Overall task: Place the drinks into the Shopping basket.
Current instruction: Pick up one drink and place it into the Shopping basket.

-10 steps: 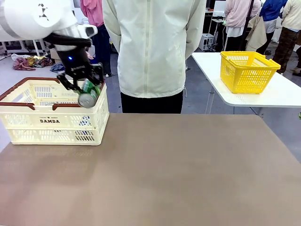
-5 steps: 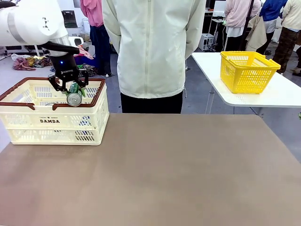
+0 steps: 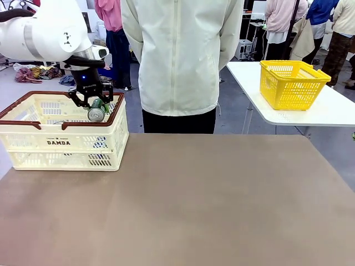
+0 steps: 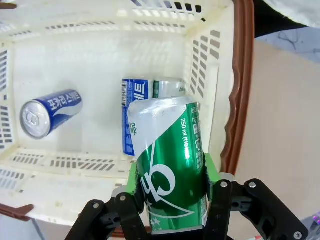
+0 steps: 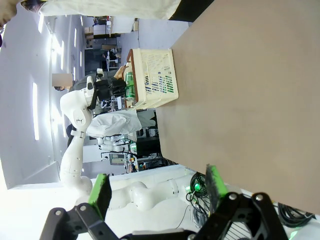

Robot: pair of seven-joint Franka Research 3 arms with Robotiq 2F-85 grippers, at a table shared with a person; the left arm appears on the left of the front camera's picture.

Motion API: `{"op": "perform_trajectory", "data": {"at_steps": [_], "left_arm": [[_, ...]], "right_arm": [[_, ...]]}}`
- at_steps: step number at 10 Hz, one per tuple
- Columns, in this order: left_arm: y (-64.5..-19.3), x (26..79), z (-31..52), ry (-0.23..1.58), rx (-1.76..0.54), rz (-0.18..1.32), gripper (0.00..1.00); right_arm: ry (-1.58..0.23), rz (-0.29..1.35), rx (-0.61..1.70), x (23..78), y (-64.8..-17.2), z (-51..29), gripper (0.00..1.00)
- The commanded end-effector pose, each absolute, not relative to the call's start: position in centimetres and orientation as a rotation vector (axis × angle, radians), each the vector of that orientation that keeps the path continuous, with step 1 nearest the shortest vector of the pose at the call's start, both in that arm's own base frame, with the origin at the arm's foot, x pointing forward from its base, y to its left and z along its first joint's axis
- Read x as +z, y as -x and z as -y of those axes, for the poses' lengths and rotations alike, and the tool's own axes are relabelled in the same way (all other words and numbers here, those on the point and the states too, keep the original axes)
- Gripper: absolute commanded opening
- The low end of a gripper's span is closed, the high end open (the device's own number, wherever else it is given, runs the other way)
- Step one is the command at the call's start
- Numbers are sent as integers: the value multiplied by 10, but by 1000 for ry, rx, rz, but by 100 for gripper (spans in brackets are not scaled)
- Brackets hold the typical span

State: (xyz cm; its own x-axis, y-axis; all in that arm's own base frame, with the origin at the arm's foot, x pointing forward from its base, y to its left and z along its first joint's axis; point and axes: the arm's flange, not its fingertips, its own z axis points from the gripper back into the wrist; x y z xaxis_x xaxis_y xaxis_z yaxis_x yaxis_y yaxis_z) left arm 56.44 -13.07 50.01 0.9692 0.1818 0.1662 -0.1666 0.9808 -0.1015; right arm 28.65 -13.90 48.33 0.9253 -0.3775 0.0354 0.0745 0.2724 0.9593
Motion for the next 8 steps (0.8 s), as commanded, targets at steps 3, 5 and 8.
{"op": "perform_trajectory", "data": {"at_steps": [3,5,8], "left_arm": [[-569,496,127,78,179,187,0],[-569,496,127,78,179,187,0],[-582,483,130,24,149,246,0]], "right_arm": [[-1288,278,-325,488,-288,137,100],[-1288,278,-325,488,-288,137,100],[-1288,278,-325,488,-288,137,100]]}}
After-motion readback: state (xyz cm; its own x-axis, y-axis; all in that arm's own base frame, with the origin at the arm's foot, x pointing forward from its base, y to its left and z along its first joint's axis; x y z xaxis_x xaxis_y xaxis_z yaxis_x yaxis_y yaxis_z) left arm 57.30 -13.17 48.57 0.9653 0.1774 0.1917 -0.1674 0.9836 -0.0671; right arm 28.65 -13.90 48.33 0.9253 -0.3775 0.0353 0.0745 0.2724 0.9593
